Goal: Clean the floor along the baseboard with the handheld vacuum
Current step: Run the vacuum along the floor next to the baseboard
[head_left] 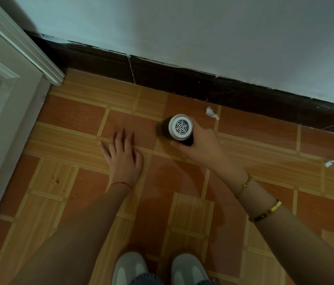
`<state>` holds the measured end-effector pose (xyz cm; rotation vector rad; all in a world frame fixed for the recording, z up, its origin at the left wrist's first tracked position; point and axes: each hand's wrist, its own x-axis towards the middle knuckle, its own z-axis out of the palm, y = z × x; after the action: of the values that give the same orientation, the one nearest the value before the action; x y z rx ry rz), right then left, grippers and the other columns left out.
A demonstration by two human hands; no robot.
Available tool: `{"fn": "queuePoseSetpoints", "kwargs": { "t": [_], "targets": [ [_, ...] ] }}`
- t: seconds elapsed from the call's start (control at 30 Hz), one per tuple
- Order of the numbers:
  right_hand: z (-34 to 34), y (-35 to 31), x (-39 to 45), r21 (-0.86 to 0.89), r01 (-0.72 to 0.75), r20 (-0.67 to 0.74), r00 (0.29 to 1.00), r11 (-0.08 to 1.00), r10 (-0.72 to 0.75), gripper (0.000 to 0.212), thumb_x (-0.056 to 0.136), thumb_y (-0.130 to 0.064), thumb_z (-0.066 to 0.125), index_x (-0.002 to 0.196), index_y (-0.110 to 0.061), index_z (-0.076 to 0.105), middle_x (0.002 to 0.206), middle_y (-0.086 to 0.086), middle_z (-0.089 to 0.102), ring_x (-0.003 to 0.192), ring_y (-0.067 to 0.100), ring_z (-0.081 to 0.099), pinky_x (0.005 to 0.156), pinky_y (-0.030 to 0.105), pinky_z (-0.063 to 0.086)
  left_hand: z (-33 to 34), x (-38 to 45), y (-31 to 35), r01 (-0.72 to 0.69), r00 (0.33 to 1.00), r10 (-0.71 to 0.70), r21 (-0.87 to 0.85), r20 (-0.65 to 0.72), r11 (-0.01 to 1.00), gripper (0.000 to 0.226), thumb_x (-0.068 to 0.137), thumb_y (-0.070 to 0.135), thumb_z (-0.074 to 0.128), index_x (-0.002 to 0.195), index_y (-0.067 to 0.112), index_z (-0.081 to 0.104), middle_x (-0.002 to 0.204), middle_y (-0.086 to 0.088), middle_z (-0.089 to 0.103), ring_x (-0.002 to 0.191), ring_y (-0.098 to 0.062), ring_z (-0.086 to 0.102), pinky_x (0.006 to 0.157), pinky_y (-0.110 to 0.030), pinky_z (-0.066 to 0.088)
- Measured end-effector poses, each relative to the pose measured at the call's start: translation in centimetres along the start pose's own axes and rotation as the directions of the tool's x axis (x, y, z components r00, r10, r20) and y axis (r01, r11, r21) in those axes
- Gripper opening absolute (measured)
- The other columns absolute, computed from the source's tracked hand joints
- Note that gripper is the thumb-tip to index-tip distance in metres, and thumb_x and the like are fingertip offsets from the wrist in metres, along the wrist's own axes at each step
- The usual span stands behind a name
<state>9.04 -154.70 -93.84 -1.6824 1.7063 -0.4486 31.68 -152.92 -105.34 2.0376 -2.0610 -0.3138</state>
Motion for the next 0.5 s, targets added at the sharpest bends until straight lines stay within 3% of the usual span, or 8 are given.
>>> {"fn": "queuePoseSetpoints", "kwargs": {
  "t": [0.1, 0.2, 0.33, 0.4, 0.5],
  "targets": [
    [0.2, 0.5, -0.2, 0.013, -0.022, -0.044, 0.999, 1.000, 0.023, 0.069, 0.085, -0.045, 0.068, 0.143, -0.022, 0.039, 0.123, -0.001, 0.066, 0.109, 0.017, 0.064, 0.089, 0.035, 0.055, -0.1, 0.0, 0.0, 0.001, 1.000, -0.001, 0.005, 0.007, 1.000, 0.055, 0.096, 0.031, 0.041, 0.149, 0.018, 0.037, 0.159, -0.008, 0.031, 0.151, -0.030, 0.020, 0.120, -0.064, 0.003],
    [-0.7, 1.5, -0.2, 0.023, -0.093, -0.158, 0.983, 0.995, 0.095, 0.068, 0.086, -0.046, 0.068, 0.143, -0.017, 0.042, 0.127, 0.001, 0.065, 0.112, 0.018, 0.063, 0.088, 0.027, 0.051, -0.1, 0.1, 0.2, 0.003, 1.000, -0.003, 0.012, 0.012, 1.000, 0.055, 0.096, 0.033, 0.036, 0.148, 0.017, 0.039, 0.159, -0.009, 0.032, 0.151, -0.031, 0.021, 0.120, -0.065, 0.004],
    [-1.9, 2.1, 0.2, 0.042, -0.171, -0.235, 0.956, 0.984, 0.176, 0.067, 0.086, -0.046, 0.068, 0.140, -0.016, 0.044, 0.126, 0.004, 0.064, 0.109, 0.022, 0.063, 0.087, 0.036, 0.054, -0.2, 0.0, 0.2, 0.001, 1.000, -0.001, -0.004, 0.009, 1.000, 0.056, 0.095, 0.033, 0.034, 0.148, 0.016, 0.040, 0.159, -0.009, 0.033, 0.151, -0.031, 0.020, 0.120, -0.066, 0.003],
    [-2.0, 1.8, 0.3, 0.100, -0.169, -0.156, 0.970, 0.981, 0.184, 0.056, 0.087, -0.044, 0.068, 0.132, -0.017, 0.049, 0.112, 0.005, 0.069, 0.090, 0.022, 0.068, 0.079, 0.038, 0.056, -0.2, 0.0, 0.2, 0.002, 1.000, -0.002, 0.001, 0.008, 1.000, 0.056, 0.095, 0.034, 0.034, 0.148, 0.016, 0.039, 0.158, -0.010, 0.033, 0.150, -0.031, 0.020, 0.120, -0.065, 0.003],
    [-1.5, 1.3, 0.0, 0.273, -0.208, 0.069, 0.978, 0.939, 0.196, 0.036, 0.089, -0.039, 0.067, 0.110, -0.013, 0.054, 0.066, 0.002, 0.068, 0.053, 0.023, 0.066, 0.057, 0.033, 0.055, -0.2, 0.1, 0.2, 0.003, 1.000, -0.003, 0.010, 0.016, 1.000, 0.056, 0.095, 0.034, 0.034, 0.149, 0.017, 0.039, 0.158, -0.009, 0.033, 0.150, -0.031, 0.021, 0.120, -0.065, 0.004]
  ]
}}
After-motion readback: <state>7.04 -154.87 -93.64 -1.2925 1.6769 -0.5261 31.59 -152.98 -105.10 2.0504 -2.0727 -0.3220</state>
